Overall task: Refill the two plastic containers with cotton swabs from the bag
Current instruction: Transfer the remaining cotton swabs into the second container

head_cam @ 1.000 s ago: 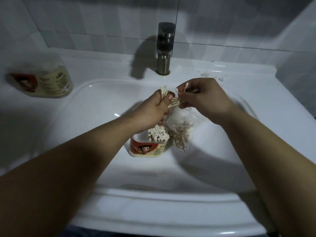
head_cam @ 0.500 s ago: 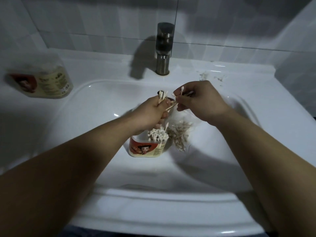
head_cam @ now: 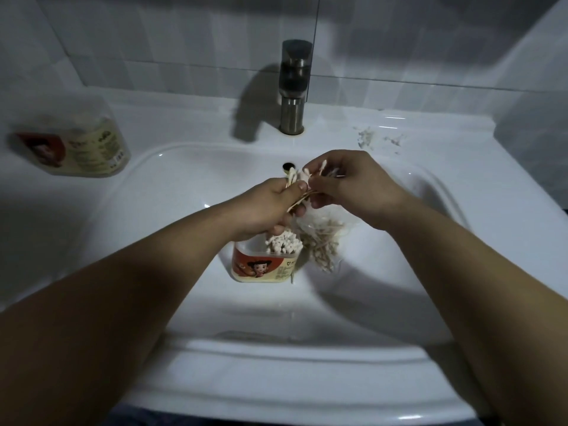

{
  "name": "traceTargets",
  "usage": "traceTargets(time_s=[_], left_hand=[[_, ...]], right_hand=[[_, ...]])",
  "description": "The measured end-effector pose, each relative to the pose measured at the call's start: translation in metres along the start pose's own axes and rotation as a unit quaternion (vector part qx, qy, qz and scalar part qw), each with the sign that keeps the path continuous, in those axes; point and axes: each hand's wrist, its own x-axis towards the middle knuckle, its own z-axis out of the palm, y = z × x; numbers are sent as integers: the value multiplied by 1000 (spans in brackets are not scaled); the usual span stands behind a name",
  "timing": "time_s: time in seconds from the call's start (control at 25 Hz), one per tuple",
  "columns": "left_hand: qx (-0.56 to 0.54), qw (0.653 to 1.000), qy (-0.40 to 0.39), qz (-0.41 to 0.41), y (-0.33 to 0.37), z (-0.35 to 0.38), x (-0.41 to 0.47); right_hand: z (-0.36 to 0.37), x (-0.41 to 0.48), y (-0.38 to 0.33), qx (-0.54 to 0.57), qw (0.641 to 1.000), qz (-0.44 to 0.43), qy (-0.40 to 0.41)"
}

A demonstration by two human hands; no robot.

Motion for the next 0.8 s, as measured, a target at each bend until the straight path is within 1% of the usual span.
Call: traceTargets(time_s=[0.12,0.28,0.48,0.6,0.72,0.8], left_hand=[[-53,998,-19,0,0,2,1],[-70,997,-40,-3,0,1,-2],[-116,993,-10,-7,1,1,0],[-128,992,-13,-12,0,-1,3],[-124,992,-11,-21,-1,-3,2],[-128,991,-4,-25,-2,-3,1]], right_hand=[[-3,0,-1,26,999,15,14],[-8,2,-1,13,1000,18,20],[-12,7,0,82,995,14,60],[-13,9,4,84,993,10,81],[-13,9,4,70,995,6,73],[-11,7,4,86,995,13,54]])
